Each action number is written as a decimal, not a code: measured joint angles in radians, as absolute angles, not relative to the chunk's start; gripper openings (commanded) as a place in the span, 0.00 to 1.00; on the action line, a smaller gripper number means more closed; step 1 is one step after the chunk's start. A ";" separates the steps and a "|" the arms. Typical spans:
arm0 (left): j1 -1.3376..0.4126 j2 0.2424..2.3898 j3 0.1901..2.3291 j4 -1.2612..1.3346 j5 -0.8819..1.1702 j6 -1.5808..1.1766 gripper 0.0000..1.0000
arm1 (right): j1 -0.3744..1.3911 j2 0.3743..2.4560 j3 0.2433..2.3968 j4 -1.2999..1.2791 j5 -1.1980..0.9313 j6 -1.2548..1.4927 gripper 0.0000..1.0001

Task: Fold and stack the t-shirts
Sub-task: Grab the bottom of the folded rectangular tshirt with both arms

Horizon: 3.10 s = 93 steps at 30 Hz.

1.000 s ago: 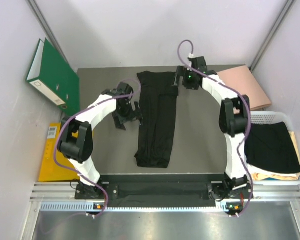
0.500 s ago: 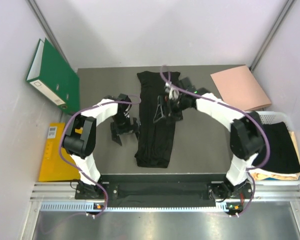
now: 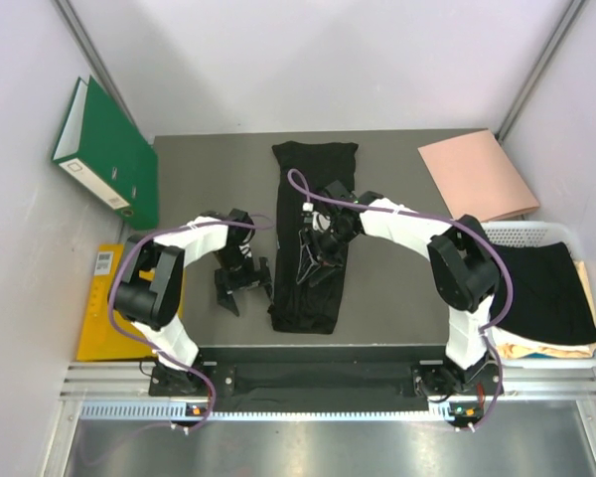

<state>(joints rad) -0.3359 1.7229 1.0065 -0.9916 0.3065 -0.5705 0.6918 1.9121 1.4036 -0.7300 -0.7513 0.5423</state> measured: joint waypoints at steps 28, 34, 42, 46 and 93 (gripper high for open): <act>-0.342 1.338 0.736 -0.763 0.372 -0.870 0.99 | 0.886 1.930 1.298 -0.678 -0.867 0.587 0.48; -0.342 1.299 0.727 -0.770 0.349 -0.871 0.99 | 0.909 1.998 1.298 -0.651 -0.862 0.596 0.47; -0.342 1.256 0.740 -0.770 0.344 -0.875 0.99 | 0.909 2.078 1.374 -0.680 -0.815 0.566 0.45; -0.342 1.240 0.752 -0.766 0.342 -0.873 0.99 | 0.909 2.098 1.441 -0.697 -0.774 0.552 0.24; -0.974 1.592 1.122 -0.905 -0.313 -0.722 0.52 | 0.227 1.767 1.249 -0.808 -0.498 0.364 0.71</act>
<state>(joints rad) -0.9737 1.5925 1.1225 -0.9051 -0.3126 -0.7216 0.2272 1.7672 1.2491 -0.8078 -0.4984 0.3645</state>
